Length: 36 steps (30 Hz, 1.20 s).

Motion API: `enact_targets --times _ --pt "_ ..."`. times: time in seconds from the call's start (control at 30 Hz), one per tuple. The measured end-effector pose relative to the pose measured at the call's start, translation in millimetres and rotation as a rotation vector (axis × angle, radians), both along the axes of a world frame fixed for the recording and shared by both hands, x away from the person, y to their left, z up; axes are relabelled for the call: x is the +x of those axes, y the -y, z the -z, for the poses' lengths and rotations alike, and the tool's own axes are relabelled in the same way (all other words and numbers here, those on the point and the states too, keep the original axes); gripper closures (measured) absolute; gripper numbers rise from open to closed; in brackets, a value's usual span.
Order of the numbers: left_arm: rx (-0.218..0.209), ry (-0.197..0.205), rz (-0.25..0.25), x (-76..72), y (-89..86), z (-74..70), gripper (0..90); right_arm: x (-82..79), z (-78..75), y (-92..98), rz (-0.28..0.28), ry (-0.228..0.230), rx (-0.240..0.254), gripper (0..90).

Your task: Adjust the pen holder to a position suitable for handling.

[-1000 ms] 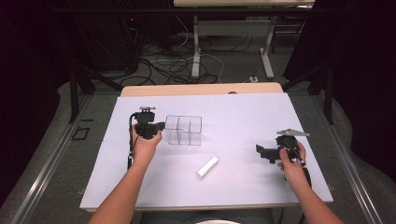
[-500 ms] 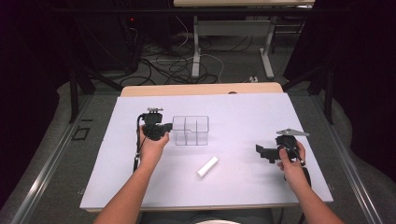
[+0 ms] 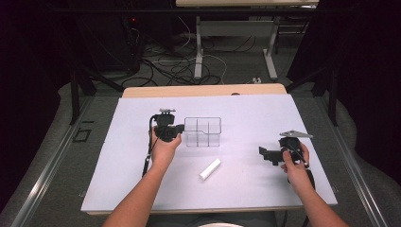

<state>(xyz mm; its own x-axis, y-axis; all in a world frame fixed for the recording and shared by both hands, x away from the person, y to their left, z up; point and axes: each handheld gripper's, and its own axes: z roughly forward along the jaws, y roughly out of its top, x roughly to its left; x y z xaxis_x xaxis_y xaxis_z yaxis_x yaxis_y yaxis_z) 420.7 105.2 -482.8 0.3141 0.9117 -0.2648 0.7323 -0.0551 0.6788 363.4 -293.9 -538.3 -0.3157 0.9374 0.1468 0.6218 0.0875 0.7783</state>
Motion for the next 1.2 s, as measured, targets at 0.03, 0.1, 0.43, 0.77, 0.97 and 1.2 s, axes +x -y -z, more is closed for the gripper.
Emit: enact_targets --times 0.03,0.1,0.43,0.77,0.97,1.2 --pt "0.003 0.000 0.005 0.1 1.4 -0.1 90.0 0.0 -0.1 0.1 0.001 0.000 0.000 0.0" --pt "0.000 0.002 0.005 -0.3 4.5 0.1 90.0 -0.1 -0.3 0.3 0.000 -0.001 0.001 0.0" --pt "-0.004 -0.003 0.024 -1.6 11.3 0.3 90.0 0.0 -0.3 -0.2 -0.004 0.001 0.000 0.0" --pt "-0.011 0.004 0.051 -2.8 5.4 -0.6 88.1 -0.3 -0.3 0.8 0.004 0.001 0.004 0.0" --pt "-0.021 0.011 0.051 -7.6 -3.2 -3.4 85.2 -0.7 -0.4 0.6 0.002 -0.001 0.003 0.0" --pt "-0.050 0.028 0.055 -14.3 -16.9 -7.5 78.2 -0.6 0.1 -0.6 -0.002 -0.001 0.001 0.0"
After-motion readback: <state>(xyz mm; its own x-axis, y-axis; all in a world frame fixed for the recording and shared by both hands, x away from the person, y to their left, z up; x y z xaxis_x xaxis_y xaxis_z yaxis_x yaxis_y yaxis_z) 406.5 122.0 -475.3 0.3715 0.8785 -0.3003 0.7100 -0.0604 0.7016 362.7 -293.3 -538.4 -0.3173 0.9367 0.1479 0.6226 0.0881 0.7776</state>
